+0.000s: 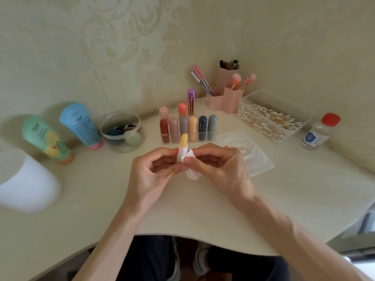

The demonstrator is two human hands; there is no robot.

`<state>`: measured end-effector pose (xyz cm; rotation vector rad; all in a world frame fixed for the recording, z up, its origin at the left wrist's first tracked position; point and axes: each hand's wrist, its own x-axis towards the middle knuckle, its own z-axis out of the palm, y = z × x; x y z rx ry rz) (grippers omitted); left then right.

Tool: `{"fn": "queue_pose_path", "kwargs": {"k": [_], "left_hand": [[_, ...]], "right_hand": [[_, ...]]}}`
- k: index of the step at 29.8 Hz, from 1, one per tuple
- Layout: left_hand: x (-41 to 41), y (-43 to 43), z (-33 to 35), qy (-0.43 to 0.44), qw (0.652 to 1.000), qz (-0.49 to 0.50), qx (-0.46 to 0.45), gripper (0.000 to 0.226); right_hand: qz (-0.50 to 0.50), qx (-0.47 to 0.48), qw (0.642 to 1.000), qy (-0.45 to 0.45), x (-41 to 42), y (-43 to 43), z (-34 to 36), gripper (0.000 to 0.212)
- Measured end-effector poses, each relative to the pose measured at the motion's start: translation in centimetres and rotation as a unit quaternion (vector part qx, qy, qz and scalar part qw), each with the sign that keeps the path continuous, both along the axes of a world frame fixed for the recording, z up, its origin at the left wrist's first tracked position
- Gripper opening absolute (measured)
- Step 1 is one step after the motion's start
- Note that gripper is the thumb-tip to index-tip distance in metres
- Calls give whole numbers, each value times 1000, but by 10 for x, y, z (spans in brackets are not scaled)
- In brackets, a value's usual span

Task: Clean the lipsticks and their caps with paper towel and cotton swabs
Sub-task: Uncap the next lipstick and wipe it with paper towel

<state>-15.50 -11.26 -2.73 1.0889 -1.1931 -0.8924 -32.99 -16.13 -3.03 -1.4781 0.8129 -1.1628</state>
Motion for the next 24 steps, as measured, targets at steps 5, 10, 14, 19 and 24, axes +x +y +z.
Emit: {"fn": "queue_pose_path", "kwargs": {"k": [5,10,14,19,24], "left_hand": [[-1,1,1,-38,999,23,7,27],[-1,1,-1,-79,995,53,9,31],[-2,3,-4,-125,986,114,-6,32],[-3,3,-7,-210,964,142,-75,32],[0,4,-3,-156,982,102,-36,33]], "right_hand": [[-5,-10,1000,16,0,0,0,17],[-4,-7,1000,28,0,1,-1,16],[-1,-3,999,41,3,0,-3,15],[6,26,999,29,3,-1,-4,15],[13,46,999,8,-1,0,-1,14]]}}
